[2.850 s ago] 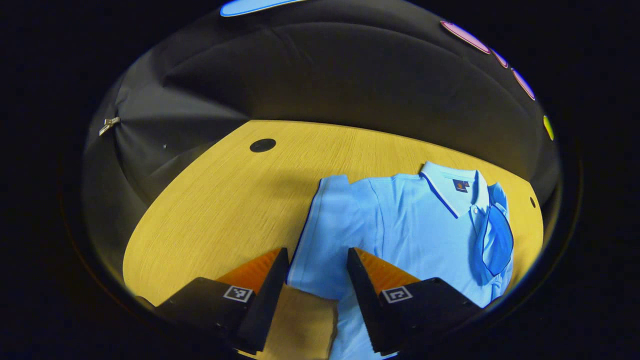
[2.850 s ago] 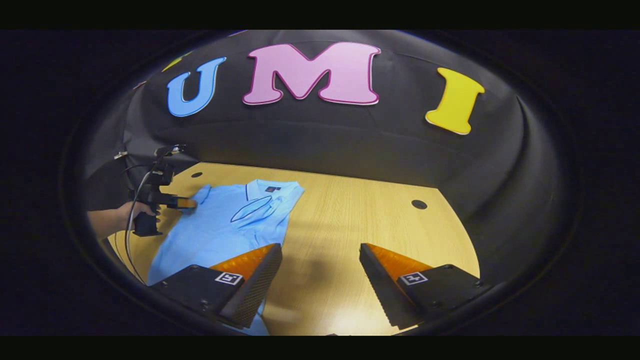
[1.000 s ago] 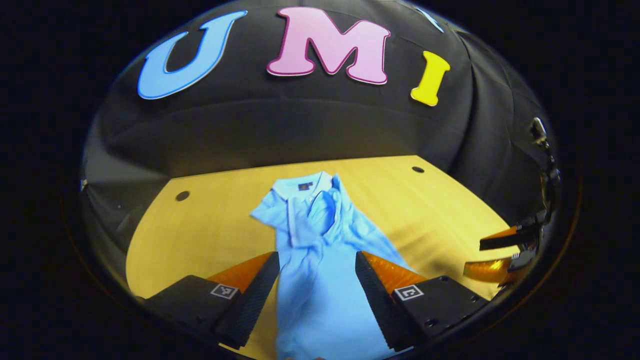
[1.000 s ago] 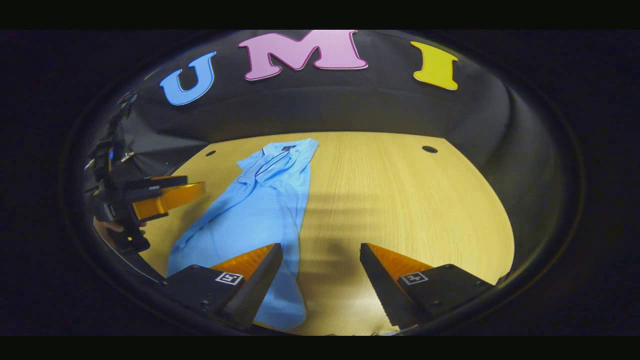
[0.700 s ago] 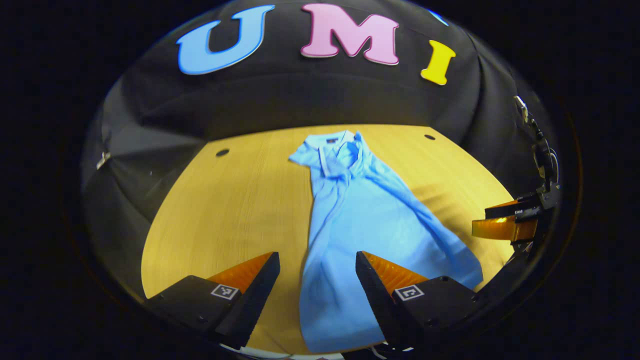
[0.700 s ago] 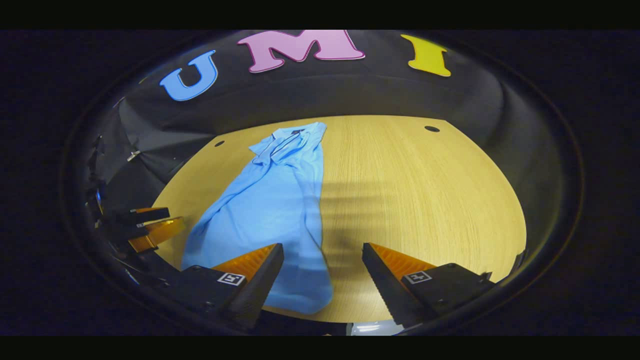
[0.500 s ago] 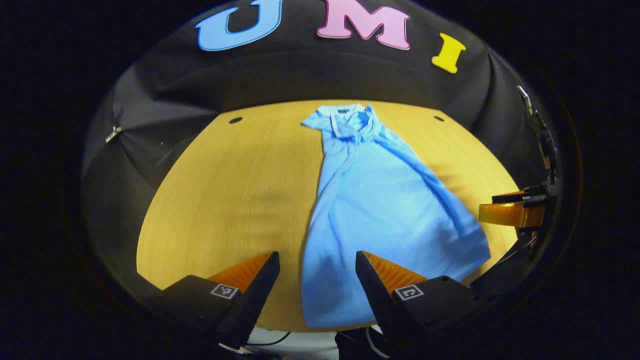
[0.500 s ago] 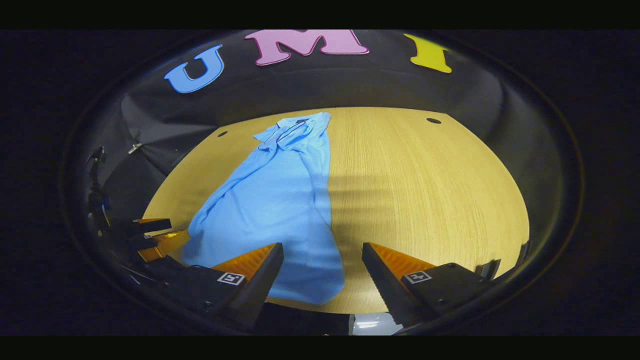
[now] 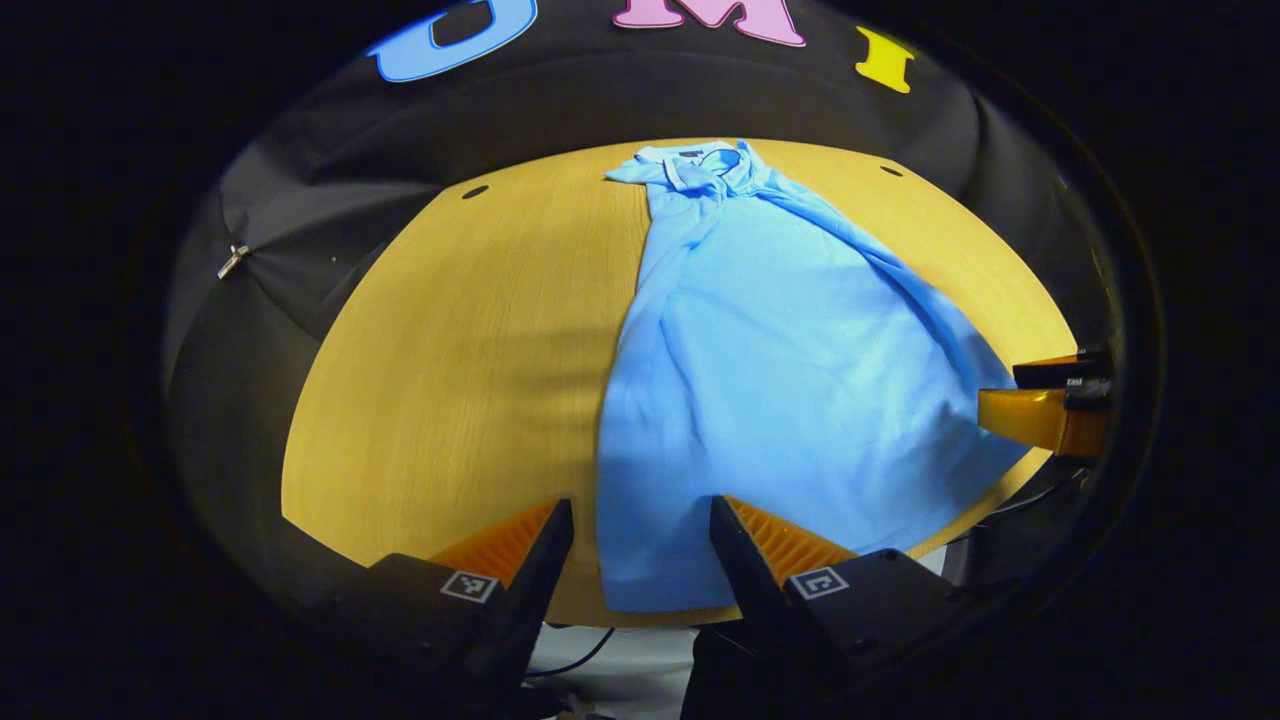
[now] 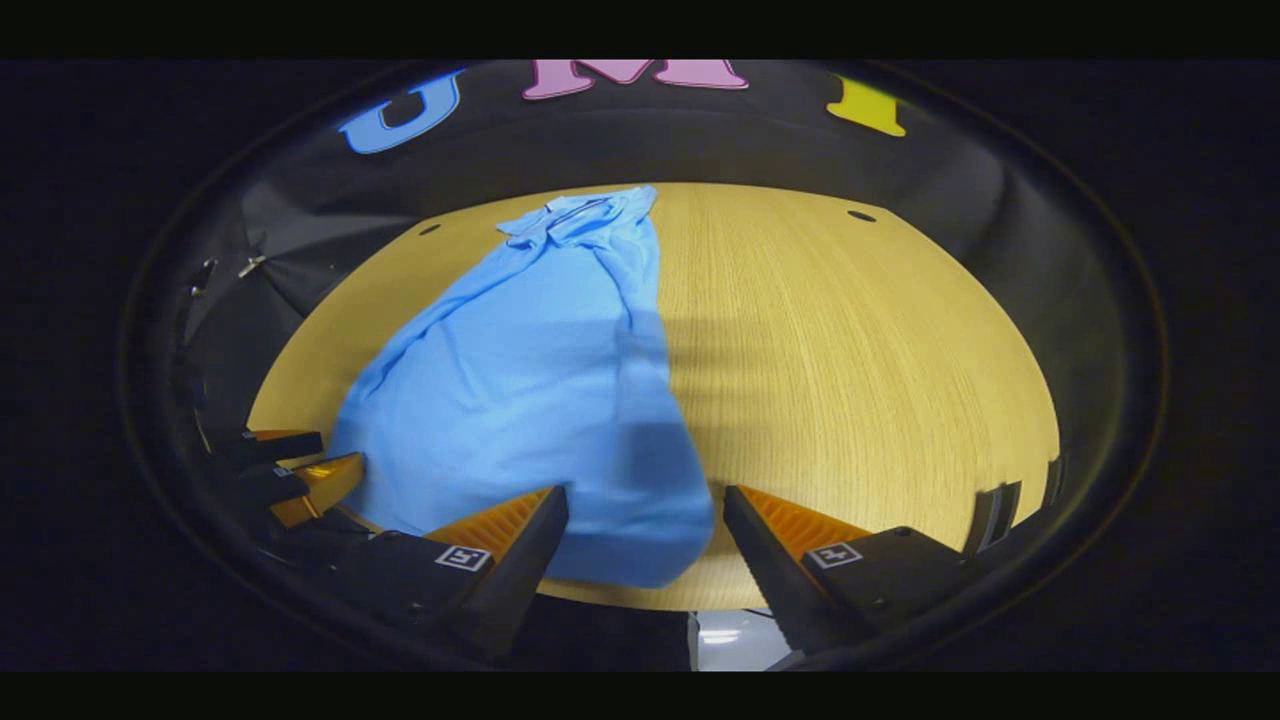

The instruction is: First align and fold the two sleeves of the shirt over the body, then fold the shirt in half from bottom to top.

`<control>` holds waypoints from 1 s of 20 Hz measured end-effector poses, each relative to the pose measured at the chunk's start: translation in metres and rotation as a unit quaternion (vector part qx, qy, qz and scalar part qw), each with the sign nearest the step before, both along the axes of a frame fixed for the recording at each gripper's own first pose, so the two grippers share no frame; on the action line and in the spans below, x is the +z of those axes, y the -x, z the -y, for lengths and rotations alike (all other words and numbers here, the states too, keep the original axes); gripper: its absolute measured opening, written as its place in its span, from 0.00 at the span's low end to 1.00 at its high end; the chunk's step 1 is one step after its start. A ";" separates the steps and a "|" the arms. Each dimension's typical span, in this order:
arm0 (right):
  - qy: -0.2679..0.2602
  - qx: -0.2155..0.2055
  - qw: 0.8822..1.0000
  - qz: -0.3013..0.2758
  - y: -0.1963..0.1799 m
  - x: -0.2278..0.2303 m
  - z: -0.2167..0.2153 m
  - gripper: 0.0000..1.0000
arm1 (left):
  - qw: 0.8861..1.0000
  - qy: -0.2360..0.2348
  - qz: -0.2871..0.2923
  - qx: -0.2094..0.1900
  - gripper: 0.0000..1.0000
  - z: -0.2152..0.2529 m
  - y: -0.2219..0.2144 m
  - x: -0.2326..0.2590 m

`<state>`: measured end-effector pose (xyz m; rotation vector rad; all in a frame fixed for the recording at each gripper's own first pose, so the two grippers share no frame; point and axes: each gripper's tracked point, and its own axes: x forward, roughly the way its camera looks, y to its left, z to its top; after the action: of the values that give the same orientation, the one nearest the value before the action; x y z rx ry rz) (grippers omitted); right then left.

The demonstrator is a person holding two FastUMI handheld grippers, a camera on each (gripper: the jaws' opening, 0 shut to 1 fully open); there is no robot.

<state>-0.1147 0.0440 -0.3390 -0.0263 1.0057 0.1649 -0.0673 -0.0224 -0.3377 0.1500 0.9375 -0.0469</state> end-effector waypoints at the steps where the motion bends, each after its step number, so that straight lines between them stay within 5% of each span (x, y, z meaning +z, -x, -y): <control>1: 0.009 0.000 1.000 -0.004 0.005 -0.002 0.001 1.00 | 1.000 0.015 -0.004 0.006 0.83 0.003 0.002 -0.001; 3: 0.028 0.012 1.000 0.003 0.002 -0.005 0.003 0.63 | 0.999 0.040 -0.012 0.022 0.60 0.007 0.005 0.000; 5: 0.022 0.013 1.000 0.002 -0.003 -0.002 0.000 0.43 | 0.999 0.044 -0.009 0.017 0.50 0.010 0.000 -0.002; 7: 0.014 0.014 1.000 -0.005 -0.002 -0.004 -0.003 0.23 | 0.999 0.045 -0.005 0.003 0.19 0.016 0.000 -0.002; 10: -0.022 0.028 0.999 -0.024 -0.003 -0.005 -0.011 0.02 | 0.998 0.066 -0.004 0.007 0.07 0.019 -0.002 0.001; 15: -0.054 0.022 0.998 -0.024 -0.014 0.019 -0.014 0.05 | 0.996 0.092 -0.006 0.019 0.06 0.008 -0.012 0.026; 20: -0.070 0.035 0.997 0.028 -0.071 0.080 -0.027 0.05 | 0.993 0.115 0.031 0.021 0.06 0.005 -0.056 0.087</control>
<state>-0.0438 0.0712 -0.2590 0.0623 0.9354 0.2963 -0.0111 -0.0279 -0.2503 -0.0812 0.8658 -0.1097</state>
